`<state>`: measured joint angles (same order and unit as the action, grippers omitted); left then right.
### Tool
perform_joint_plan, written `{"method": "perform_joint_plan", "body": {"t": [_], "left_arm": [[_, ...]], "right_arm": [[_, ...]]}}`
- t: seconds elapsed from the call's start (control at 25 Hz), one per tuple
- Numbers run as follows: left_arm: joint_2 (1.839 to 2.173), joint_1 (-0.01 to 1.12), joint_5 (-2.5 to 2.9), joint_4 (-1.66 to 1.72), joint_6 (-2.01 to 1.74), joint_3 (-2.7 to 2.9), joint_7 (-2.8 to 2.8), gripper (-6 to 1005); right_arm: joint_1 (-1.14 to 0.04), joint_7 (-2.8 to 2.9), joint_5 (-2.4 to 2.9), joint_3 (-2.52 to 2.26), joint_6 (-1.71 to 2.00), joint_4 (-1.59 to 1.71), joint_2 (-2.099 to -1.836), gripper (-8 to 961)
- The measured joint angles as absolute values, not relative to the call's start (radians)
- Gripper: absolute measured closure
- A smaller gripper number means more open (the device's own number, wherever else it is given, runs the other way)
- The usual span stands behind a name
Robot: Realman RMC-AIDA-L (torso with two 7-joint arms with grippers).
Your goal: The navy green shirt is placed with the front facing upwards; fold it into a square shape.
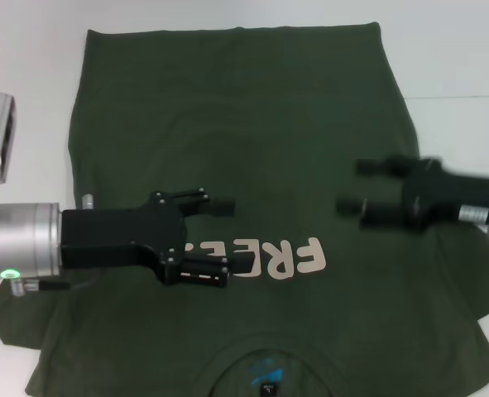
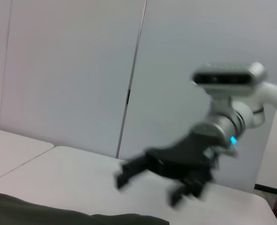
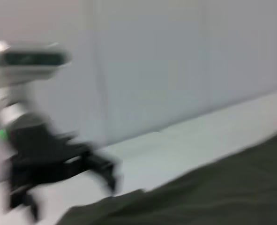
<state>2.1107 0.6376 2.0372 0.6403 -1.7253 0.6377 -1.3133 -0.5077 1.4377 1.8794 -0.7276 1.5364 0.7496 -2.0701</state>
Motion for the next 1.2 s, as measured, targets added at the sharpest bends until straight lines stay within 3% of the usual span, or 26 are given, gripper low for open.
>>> {"method": "perform_joint_plan", "body": {"t": [0.32,0.6,1.2], "left_arm": [[2.122,0.65,2.036,0.629,-1.695,0.634,-1.307,84],[2.136,0.653,2.025,0.63,-1.678,0.634,-1.307,85],[2.139,0.667,2.022,0.629,-1.661,0.638,-1.314,87]], "right_arm": [[-0.499,1.931,2.158,-0.711,1.383,1.099,-2.058,67],[-0.51,2.161,2.527,-0.675,1.557,1.28,-2.045,69],[-0.571,2.355,2.913,-0.683,1.654,1.278,-2.054,70]]}}
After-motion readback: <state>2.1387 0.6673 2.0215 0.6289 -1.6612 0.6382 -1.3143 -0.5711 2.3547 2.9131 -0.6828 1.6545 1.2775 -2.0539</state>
